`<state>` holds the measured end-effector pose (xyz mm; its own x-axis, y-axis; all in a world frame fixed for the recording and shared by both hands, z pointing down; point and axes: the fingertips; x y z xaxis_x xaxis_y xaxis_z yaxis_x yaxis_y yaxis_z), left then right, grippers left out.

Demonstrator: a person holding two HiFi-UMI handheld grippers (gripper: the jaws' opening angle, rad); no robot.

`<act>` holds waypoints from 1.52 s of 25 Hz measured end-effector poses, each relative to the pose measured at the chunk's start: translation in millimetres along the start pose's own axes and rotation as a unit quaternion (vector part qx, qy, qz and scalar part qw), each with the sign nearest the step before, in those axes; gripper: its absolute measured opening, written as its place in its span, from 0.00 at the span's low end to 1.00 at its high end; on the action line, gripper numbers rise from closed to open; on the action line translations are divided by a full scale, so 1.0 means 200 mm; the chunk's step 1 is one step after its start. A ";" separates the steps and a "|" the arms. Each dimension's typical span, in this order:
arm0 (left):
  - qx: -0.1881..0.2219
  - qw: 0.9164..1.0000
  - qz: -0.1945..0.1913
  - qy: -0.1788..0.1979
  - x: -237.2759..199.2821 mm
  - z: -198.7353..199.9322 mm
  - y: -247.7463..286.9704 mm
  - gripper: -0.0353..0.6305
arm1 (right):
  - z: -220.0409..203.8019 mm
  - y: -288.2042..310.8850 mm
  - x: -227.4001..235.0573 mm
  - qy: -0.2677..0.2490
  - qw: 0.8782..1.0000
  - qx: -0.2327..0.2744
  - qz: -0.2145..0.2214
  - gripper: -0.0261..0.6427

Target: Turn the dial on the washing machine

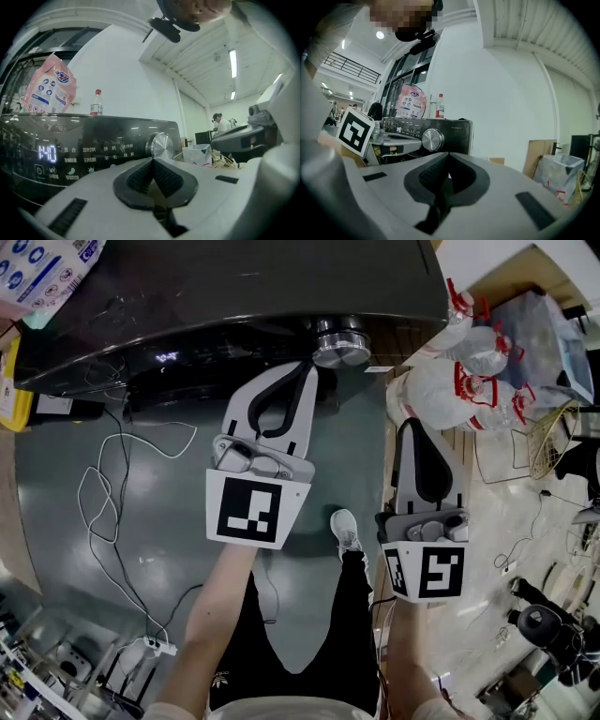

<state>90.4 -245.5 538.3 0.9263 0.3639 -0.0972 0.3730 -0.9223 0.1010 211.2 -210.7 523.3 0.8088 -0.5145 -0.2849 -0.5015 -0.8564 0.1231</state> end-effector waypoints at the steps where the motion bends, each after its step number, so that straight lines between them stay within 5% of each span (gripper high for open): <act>1: 0.000 1.000 -0.001 0.003 0.00 0.00 0.00 0.05 | 0.00 0.00 0.00 -0.001 1.000 0.000 0.000 0.04; 15: -0.024 0.998 -0.055 0.033 0.05 -0.08 0.04 0.05 | -0.04 0.00 0.01 0.000 1.000 -0.004 0.000 0.04; 38: -0.039 0.996 -0.073 0.044 0.11 -0.12 0.10 0.05 | -0.08 0.00 0.06 0.001 1.000 -0.011 -0.006 0.04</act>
<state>118.6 -252.7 561.8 0.8619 0.5062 -0.0307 0.5035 -0.8472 0.1697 225.9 -216.8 534.6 0.8150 -0.5044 -0.2853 -0.4850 -0.8632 0.1404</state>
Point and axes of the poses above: the fingertips, and each gripper's own axes: y forward along the fingers, x to its right, z out of its top, and after that the axes turned 10 degrees about -y, right-handed
